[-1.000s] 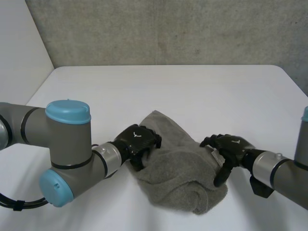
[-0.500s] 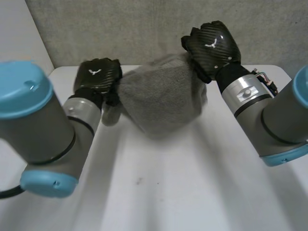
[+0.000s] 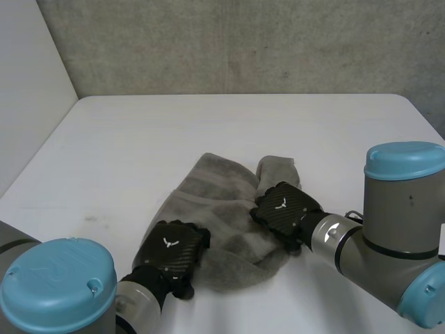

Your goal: Fold the towel.

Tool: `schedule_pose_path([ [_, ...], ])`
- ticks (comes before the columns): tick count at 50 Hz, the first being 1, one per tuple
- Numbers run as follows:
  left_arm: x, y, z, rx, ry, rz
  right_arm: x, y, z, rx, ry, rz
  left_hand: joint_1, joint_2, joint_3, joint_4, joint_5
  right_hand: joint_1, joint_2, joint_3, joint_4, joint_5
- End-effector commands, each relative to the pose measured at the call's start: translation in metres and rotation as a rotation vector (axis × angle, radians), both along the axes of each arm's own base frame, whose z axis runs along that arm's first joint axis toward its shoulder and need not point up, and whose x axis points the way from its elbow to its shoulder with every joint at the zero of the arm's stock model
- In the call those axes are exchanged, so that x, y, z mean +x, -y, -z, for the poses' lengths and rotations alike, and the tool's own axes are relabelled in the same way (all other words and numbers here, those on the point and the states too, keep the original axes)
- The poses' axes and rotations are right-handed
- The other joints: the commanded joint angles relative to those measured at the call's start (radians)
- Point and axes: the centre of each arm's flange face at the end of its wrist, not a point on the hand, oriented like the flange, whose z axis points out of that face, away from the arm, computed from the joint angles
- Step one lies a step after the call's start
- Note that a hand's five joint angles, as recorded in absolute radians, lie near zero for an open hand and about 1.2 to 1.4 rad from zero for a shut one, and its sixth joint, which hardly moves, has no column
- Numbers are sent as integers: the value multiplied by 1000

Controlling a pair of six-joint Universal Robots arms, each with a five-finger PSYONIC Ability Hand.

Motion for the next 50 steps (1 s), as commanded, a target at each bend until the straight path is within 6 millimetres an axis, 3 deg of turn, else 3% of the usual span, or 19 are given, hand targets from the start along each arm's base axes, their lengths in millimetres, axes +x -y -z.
schedule_pose_path([
  [1, 0, -1, -20, -13, -13, 3, -7, 1, -13, 52, 96, 75, -80, -86, -86, -86, -81, -218, -218, -232, -236, -203],
  [10, -10, 23, -56, -113, -110, -29, -41, 36, -30, 194, 368, 310, -78, -83, -83, -83, -78, -204, -203, -217, -221, -188],
  [13, -11, 38, -66, -143, -136, -58, -47, 40, -29, 220, 391, 324, -72, -77, -77, -77, -72, -204, -203, -217, -221, -188],
  [19, -22, 48, -74, -163, -164, -39, -66, 47, -20, 283, 419, 363, -69, -74, -74, -74, -69, -206, -206, -220, -224, -191],
  [22, -41, 57, -69, -146, -182, 34, -78, 55, -17, 279, 426, 406, -51, -57, -57, -56, -52, -221, -220, -235, -239, -206],
  [24, -41, 57, -69, -146, -182, 34, -89, 63, -16, 270, 432, 447, -51, -57, -56, -56, -52, -302, -301, -316, -320, -286],
  [29, -80, 55, -53, -94, -204, 206, -104, 76, -18, 246, 442, 501, 16, 11, 11, 11, 15, -302, -301, -316, -320, -286],
  [38, -109, 55, -32, -72, -199, 277, -132, 98, -25, 198, 462, 590, 43, 37, 37, 38, 42, -302, -301, -316, -320, -286],
  [50, -152, 33, -8, -12, -153, 376, -135, 100, -25, 195, 461, 597, 37, 31, 32, 32, 36, -302, -301, -316, -320, -286],
])
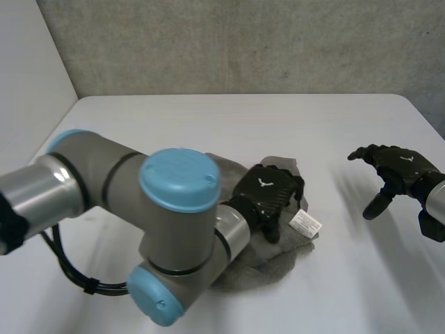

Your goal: Fold the towel.

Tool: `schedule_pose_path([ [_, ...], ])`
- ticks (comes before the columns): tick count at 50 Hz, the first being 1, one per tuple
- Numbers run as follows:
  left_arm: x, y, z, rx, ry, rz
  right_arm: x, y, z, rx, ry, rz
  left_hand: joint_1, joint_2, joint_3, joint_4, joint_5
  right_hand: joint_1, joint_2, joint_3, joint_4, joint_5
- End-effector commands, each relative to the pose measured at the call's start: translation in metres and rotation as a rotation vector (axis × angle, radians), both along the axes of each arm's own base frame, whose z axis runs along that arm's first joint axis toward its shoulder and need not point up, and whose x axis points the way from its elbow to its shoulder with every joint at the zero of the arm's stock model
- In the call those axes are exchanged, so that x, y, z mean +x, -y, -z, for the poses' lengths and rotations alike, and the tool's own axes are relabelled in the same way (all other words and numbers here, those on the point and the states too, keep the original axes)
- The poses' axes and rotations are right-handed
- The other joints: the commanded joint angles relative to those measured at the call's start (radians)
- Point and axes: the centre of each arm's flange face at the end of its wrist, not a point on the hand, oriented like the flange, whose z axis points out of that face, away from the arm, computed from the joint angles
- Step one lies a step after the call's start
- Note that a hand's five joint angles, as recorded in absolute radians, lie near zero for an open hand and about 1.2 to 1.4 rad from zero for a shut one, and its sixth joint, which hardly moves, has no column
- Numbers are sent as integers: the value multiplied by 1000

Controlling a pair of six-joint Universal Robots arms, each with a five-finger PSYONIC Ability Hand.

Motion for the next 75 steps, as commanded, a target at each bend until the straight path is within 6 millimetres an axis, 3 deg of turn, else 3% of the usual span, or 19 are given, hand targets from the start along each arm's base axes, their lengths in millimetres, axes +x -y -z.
schedule_pose_path([
  [1, -22, -15, 16, 37, 52, 51, 2, -2, 2, 7, -2, -8, 83, 83, 83, 83, 82, -52, -77, -66, -84, -60],
  [10, -21, -6, 31, 17, 136, -42, 4, -5, 4, 13, -4, -15, 204, 203, 203, 204, 203, -52, -77, -66, -84, -60],
  [11, -19, -4, 32, -6, 157, -65, 4, -5, 4, 13, -5, -17, 361, 360, 360, 361, 360, -52, -77, -66, -84, -60],
  [12, -19, -4, 32, -6, 158, -65, 5, -6, 5, 16, -5, -18, 362, 362, 362, 362, 361, -52, -77, -66, -84, -60],
  [14, -12, -2, 33, -48, 210, -104, 5, -6, 6, 17, -6, -19, 780, 780, 779, 780, 779, -52, -77, -66, -84, -60],
  [18, 0, 1, 24, -95, 278, -158, 5, -8, 8, 19, -7, -21, 820, 819, 819, 820, 819, -52, -77, -66, -84, -60],
  [20, 17, 4, -2, -159, 314, -246, 6, -9, 8, 15, -9, -23, 820, 819, 819, 820, 819, -52, -77, -66, -84, -60],
  [23, 28, 6, -14, -180, 327, -300, 13, -14, 11, 19, -18, -59, 820, 819, 819, 820, 819, -52, -77, -66, -84, -60],
  [25, 63, 19, -41, -199, 326, -438, 20, -18, 11, 14, -29, -87, 820, 819, 819, 820, 819, -52, -77, -66, -84, -60],
  [26, 64, 19, -41, -199, 326, -439, 28, -23, 12, 8, -45, -121, 820, 819, 819, 820, 819, -52, -77, -66, -84, -60],
  [28, 99, 30, -57, -201, 306, -526, 35, -27, 12, -1, -62, -154, 820, 819, 819, 820, 819, -52, -77, -66, -84, -60],
  [29, 99, 30, -57, -201, 306, -527, 35, -27, 12, -1, -62, -154, 820, 819, 819, 820, 819, -52, -77, -66, -84, -60],
  [33, 137, 40, -53, -187, 293, -578, 45, -33, 12, -26, -101, -208, 820, 819, 819, 820, 819, -52, -77, -66, -84, -60],
  [36, 149, 44, -48, -174, 292, -587, 70, -42, 12, -62, -136, -305, 820, 819, 819, 820, 819, -52, -77, -66, -84, -60],
  [38, 173, 51, -37, -137, 305, -618, 78, -46, 13, -65, -139, -330, 820, 819, 819, 820, 819, -52, -77, -66, -84, -60],
  [44, 200, 52, -29, -100, 301, -654, 100, -57, 18, -51, -145, -411, 820, 819, 819, 820, 819, -52, -77, -66, -84, -60],
  [53, 207, 47, -30, -113, 271, -647, 107, -62, 23, 10, -180, -456, 820, 819, 819, 820, 819, -52, -77, -66, -84, -60],
  [62, 216, 47, -46, -156, 233, -688, 113, -41, 37, 24, -208, -447, 820, 819, 819, 820, 819, -52, -77, -66, -84, -60],
  [75, 220, 46, -48, -161, 205, -668, 121, -1, 54, 0, -233, -393, 820, 819, 819, 820, 819, 584, 559, 569, 552, 576],
])
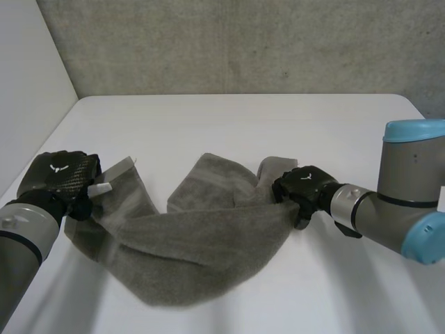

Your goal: Fold the towel.

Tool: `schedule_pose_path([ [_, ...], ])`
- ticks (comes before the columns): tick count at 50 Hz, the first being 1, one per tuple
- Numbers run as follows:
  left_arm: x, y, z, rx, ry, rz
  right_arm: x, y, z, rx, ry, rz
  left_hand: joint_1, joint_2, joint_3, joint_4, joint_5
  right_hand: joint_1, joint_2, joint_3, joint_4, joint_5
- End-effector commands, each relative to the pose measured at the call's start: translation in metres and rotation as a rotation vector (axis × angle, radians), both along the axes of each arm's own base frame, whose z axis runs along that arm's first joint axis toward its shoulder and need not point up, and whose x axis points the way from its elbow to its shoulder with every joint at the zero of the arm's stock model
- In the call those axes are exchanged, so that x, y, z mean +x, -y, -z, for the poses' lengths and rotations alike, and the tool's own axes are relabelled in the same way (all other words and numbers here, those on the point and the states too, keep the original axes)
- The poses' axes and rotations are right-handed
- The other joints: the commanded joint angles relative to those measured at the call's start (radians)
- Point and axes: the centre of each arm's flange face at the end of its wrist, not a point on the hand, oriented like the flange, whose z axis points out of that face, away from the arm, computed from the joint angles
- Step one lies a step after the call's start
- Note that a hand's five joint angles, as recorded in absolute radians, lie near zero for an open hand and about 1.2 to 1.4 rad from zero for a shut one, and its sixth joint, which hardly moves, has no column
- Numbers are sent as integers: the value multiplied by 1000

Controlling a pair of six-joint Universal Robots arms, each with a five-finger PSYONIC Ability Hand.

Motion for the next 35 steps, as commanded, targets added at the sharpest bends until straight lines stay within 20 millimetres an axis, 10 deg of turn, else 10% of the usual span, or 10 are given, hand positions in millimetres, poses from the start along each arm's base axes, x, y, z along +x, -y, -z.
schedule_pose_path([
  [1, 0, 0, 3, 5, -11, 23, 3, 17, 9, -17, -12, 27, 221, 179, 181, 179, 198, 272, 269, 270, 273, 271],
  [5, 1, 3, 1, -15, -21, 23, 4, 22, 7, -30, -5, 30, 221, 179, 181, 179, 198, 750, 747, 748, 750, 748],
  [16, -4, 17, -37, -179, -93, 20, 1, 18, -52, -138, 73, 28, 221, 179, 181, 179, 198, 751, 748, 749, 751, 750],
  [26, -7, 22, -127, -415, -382, 33, -23, -30, -239, -600, 261, 74, 221, 179, 181, 179, 198, 751, 748, 749, 751, 750],
  [35, -3, 16, -163, -499, -526, 45, -37, -75, -291, -540, 230, 65, 221, 179, 181, 179, 198, 751, 748, 749, 751, 750],
])
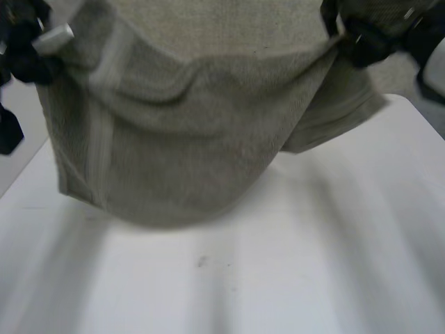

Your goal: Fold the towel.

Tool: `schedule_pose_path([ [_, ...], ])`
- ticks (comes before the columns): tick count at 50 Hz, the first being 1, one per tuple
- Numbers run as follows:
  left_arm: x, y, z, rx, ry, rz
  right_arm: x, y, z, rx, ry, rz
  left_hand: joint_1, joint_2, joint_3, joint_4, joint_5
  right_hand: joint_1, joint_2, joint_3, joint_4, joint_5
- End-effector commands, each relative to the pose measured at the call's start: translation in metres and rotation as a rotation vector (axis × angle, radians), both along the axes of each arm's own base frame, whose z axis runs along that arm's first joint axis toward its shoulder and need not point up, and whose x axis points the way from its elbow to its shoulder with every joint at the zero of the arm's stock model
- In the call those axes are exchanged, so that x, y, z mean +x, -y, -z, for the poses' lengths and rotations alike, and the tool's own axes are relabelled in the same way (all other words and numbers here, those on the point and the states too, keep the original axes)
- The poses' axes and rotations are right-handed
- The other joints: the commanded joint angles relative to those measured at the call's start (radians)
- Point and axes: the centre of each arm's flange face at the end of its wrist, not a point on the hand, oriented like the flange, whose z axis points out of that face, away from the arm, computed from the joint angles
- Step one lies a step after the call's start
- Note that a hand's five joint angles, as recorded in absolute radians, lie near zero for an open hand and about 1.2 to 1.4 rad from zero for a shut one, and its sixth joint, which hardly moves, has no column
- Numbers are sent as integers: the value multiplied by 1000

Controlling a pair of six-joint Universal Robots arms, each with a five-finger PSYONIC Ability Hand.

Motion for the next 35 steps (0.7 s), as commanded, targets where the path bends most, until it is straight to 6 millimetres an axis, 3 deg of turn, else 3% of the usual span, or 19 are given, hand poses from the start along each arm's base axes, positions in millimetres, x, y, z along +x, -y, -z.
schedule_pose_path([
  [1, 4, -3, -17, -36, -92, 17, -9, -30, -31, 71, -34, -7, 221, 178, 180, 177, 198, 63, 66, 74, 57, 54],
  [7, 6, 5, 3, 27, -83, 3, -3, -17, -17, 113, -79, -4, 221, 178, 180, 177, 198, 63, 66, 74, 57, 54],
  [9, 10, 19, 27, 89, -65, -24, 1, -13, -8, 140, -89, -7, 221, 178, 180, 177, 198, 63, 66, 74, 57, 54],
  [10, 10, 19, 27, 90, -65, -24, 5, -8, 0, 166, -100, -11, 221, 178, 180, 177, 198, 63, 66, 74, 57, 54],
  [12, 13, 39, 56, 156, -49, -52, 11, 0, 13, 198, -118, -15, 221, 178, 180, 177, 198, 63, 66, 74, 57, 54],
  [13, 13, 39, 56, 156, -49, -52, 18, 8, 27, 226, -140, -15, 221, 178, 180, 177, 198, 63, 66, 74, 57, 54],
  [14, 11, 48, 70, 181, -43, -51, 25, 17, 40, 242, -167, -7, 221, 178, 180, 177, 198, 63, 66, 74, 57, 54],
  [15, 11, 48, 70, 181, -43, -51, 25, 17, 40, 242, -167, -7, 221, 178, 180, 177, 198, 63, 66, 74, 57, 54],
  [17, 4, 69, 90, 187, -36, -28, 31, 27, 51, 245, -196, 4, 221, 178, 180, 177, 198, 63, 66, 74, 57, 54],
  [19, -2, 81, 92, 158, -44, -11, 41, 57, 62, 187, -209, 59, 221, 178, 180, 177, 198, 63, 66, 74, 57, 54],
  [20, -8, 94, 88, 110, -57, 4, 41, 58, 62, 186, -209, 59, 221, 178, 180, 177, 198, 63, 66, 74, 57, 54],
  [22, -14, 107, 80, 53, -73, 14, 51, 88, 58, 69, -166, 120, 221, 178, 180, 177, 198, 63, 66, 74, 57, 54],
  [23, -14, 107, 80, 52, -73, 14, 51, 88, 58, 69, -166, 120, 221, 178, 180, 177, 198, 63, 66, 74, 57, 54],
  [25, -22, 125, 52, -64, -109, 33, 55, 97, 49, 2, -130, 136, 221, 178, 180, 177, 198, 63, 66, 74, 57, 54],
  [26, -22, 125, 52, -65, -109, 33, 56, 101, 35, -67, -95, 142, 221, 178, 180, 177, 198, 63, 66, 74, 57, 54],
  [27, -24, 130, 35, -117, -130, 39, 57, 102, 20, -133, -60, 141, 221, 178, 180, 177, 198, 63, 66, 74, 57, 54],
  [28, -25, 132, 17, -166, -155, 47, 57, 102, 19, -134, -59, 141, 221, 178, 180, 177, 198, 63, 66, 74, 57, 54],
  [30, -24, 133, 3, -202, -185, 56, 57, 96, -2, -204, -21, 118, 221, 178, 180, 177, 198, 63, 66, 74, 57, 54],
  [35, -19, 133, -9, -207, -281, 88, 56, 78, -13, -205, -34, 52, 221, 178, 180, 177, 198, 63, 66, 74, 57, 54],
])
